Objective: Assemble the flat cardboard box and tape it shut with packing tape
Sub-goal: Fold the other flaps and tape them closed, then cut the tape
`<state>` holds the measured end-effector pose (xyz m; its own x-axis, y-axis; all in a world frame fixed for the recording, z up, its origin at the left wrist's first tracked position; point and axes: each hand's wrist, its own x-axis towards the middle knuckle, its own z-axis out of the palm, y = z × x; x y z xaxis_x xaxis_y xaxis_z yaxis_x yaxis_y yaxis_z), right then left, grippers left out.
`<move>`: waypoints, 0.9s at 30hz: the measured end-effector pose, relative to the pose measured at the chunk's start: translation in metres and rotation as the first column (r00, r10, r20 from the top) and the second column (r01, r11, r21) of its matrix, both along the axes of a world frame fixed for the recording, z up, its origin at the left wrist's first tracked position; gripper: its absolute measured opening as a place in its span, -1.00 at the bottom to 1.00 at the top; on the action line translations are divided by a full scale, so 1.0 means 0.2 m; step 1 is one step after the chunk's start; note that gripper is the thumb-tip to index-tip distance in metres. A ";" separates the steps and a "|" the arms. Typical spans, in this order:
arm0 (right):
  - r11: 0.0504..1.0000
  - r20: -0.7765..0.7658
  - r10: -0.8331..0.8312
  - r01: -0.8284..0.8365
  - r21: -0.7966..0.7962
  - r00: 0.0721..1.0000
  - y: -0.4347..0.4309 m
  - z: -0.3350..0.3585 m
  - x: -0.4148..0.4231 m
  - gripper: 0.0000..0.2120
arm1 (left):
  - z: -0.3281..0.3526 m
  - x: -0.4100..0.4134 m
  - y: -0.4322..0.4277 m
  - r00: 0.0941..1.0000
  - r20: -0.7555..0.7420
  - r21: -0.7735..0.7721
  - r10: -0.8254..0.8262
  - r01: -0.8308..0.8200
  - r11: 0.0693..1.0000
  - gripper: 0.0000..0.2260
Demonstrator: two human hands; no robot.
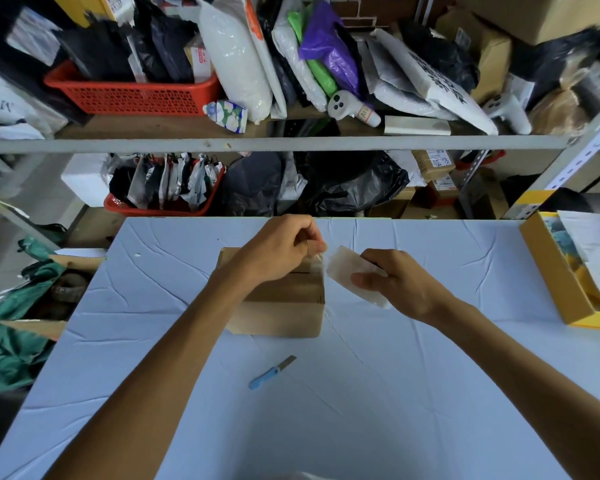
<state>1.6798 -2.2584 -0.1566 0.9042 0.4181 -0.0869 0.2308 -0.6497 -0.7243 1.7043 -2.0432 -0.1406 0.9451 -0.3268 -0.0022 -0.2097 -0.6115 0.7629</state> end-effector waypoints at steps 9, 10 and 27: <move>0.999 0.006 0.012 -0.012 0.039 1.000 -0.01 0.01 0.00 -0.78 | -0.05 -0.04 -0.01 0.952 -0.306 -0.218 0.006 -0.076 0.973 -0.91; 0.999 0.011 0.016 -0.016 0.035 1.000 -0.01 0.01 -0.01 -0.76 | -0.05 -0.04 -0.01 0.943 -0.333 -0.220 0.017 -0.095 0.971 -0.92; 0.999 0.018 -0.024 0.025 -0.042 1.000 0.01 0.00 0.03 -0.78 | -0.03 -0.02 0.01 0.981 -0.075 -0.063 0.177 -0.182 0.981 -0.84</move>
<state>1.6858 -2.2567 -0.1559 0.9157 0.3921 -0.0883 0.2266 -0.6850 -0.6924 1.7007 -2.0418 -0.1469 0.9868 -0.1531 -0.0530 -0.0463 -0.5798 0.8134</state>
